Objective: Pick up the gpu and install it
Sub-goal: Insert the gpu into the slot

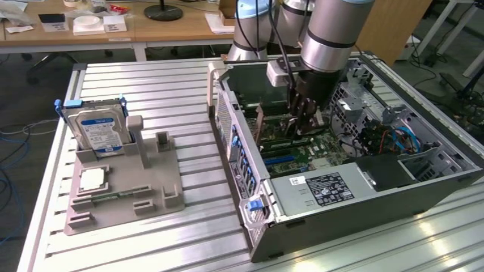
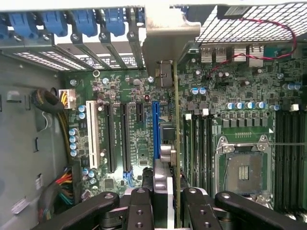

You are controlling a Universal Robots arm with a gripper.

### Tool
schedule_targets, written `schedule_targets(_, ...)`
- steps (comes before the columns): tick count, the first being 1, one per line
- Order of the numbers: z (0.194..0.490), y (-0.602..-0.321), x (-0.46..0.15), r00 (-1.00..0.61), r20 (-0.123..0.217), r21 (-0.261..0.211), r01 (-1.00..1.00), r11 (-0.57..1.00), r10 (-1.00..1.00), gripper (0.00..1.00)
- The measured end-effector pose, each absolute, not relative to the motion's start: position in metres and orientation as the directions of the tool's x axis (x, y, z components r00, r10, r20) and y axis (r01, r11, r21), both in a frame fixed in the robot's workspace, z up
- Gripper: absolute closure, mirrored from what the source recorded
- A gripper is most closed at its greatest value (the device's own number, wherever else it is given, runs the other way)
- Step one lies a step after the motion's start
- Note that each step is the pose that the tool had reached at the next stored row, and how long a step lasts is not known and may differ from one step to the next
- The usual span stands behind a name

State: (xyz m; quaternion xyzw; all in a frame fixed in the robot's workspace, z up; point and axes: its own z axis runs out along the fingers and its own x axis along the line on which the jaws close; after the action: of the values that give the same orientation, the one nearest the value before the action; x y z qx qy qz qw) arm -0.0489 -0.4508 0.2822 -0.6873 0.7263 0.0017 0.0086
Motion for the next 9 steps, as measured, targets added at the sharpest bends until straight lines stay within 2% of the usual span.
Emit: schedule_targets(9,0.2739,-0.4552,-0.0517,-0.055,-0.015,-0.009,-0.998,0.055,-0.998,0.72)
